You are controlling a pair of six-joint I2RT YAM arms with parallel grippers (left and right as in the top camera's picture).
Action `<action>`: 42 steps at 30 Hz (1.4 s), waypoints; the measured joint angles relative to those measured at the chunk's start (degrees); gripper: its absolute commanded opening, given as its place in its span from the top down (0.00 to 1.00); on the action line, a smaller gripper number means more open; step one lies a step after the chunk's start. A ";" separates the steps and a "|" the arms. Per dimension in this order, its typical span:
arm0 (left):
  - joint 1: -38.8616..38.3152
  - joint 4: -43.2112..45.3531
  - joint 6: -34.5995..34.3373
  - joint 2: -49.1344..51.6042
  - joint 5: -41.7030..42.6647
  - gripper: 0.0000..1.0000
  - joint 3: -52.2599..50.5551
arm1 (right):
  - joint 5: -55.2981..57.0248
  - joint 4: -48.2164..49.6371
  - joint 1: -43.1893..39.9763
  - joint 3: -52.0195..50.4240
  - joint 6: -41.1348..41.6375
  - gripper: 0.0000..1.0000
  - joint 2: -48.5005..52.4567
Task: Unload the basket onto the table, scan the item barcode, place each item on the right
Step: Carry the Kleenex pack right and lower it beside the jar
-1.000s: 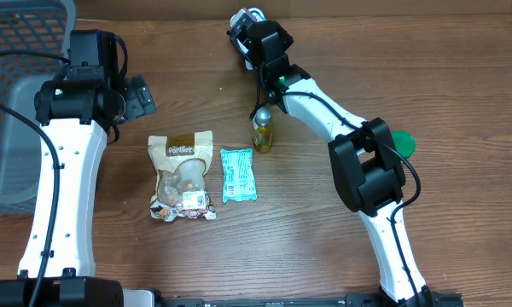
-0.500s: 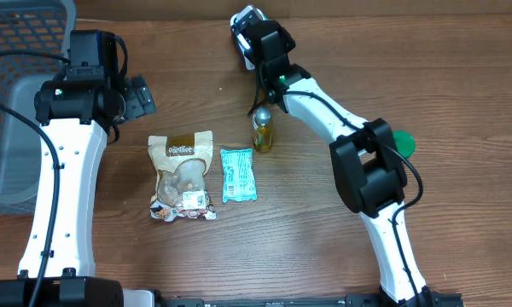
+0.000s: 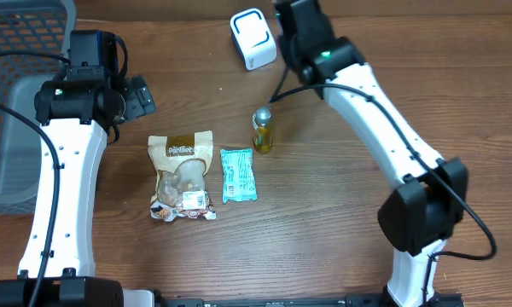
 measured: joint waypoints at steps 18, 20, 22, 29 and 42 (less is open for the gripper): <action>0.00 0.00 0.00 0.00 0.00 0.01 0.02 | -16.31 -25.99 -8.20 -14.82 18.43 0.96 0.37; 0.00 0.02 0.00 0.00 -0.02 0.00 0.02 | -16.68 -25.27 -8.26 -17.81 18.82 0.96 0.46; 0.00 0.02 0.00 0.00 -0.02 0.00 0.00 | -16.96 -24.39 -8.26 -20.52 19.17 0.96 0.57; 0.00 0.02 0.00 0.00 -0.02 0.00 0.02 | -17.11 -23.19 -8.26 -22.36 19.58 0.96 0.57; 0.00 0.02 0.00 0.00 -0.02 0.00 0.00 | -15.98 -22.36 -8.26 -22.36 19.74 0.27 0.57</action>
